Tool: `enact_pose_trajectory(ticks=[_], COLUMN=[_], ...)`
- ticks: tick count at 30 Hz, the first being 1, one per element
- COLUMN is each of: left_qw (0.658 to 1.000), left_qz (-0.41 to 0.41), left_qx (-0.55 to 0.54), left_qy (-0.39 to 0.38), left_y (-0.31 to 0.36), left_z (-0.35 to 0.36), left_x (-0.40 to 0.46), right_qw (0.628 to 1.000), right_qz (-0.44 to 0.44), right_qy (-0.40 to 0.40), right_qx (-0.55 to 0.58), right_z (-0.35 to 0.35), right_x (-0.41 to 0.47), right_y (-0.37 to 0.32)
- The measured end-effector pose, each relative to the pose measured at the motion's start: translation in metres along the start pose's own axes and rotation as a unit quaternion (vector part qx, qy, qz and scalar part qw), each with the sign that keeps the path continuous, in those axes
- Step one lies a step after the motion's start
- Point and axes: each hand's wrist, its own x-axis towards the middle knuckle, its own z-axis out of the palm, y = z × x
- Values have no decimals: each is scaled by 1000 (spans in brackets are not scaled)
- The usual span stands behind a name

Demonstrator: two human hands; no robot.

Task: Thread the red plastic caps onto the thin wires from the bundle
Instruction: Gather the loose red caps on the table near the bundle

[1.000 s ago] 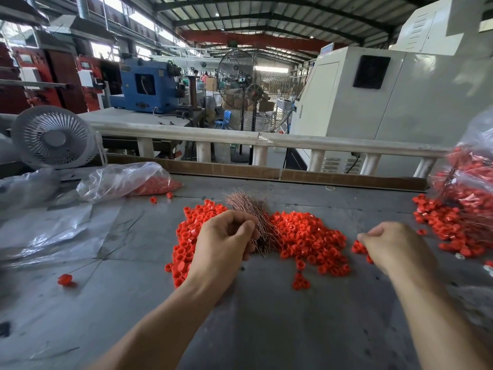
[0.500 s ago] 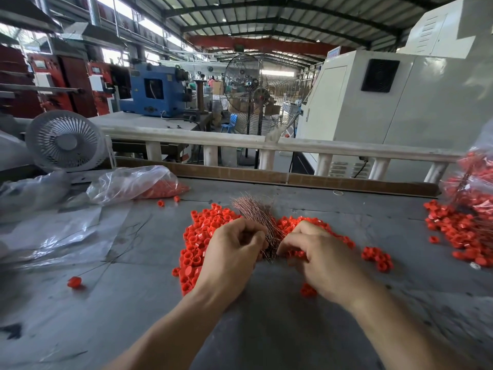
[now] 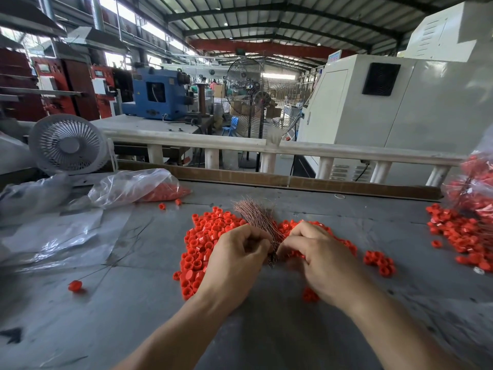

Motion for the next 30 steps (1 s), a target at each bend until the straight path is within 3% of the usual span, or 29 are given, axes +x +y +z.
enact_pose_trajectory(ticks=[11, 19, 25, 30], left_qw=[1000, 994, 988, 991], left_qz=[8, -51, -71, -64], left_qx=[23, -77, -116, -86], left_qy=[-19, -63, -80, -82], left_y=[-3, -9, -9, -9], left_z=[0, 7, 8, 8], left_x=[-1, 5, 4, 3], right_qw=[1000, 983, 942, 842], right_qz=[-2, -23, 12, 22], right_qy=[0, 79, 158, 256], right_qx=[-16, 165, 295, 474], right_z=[6, 4, -5, -14], right_x=[2, -1, -6, -4], right_y=[0, -3, -14, -21])
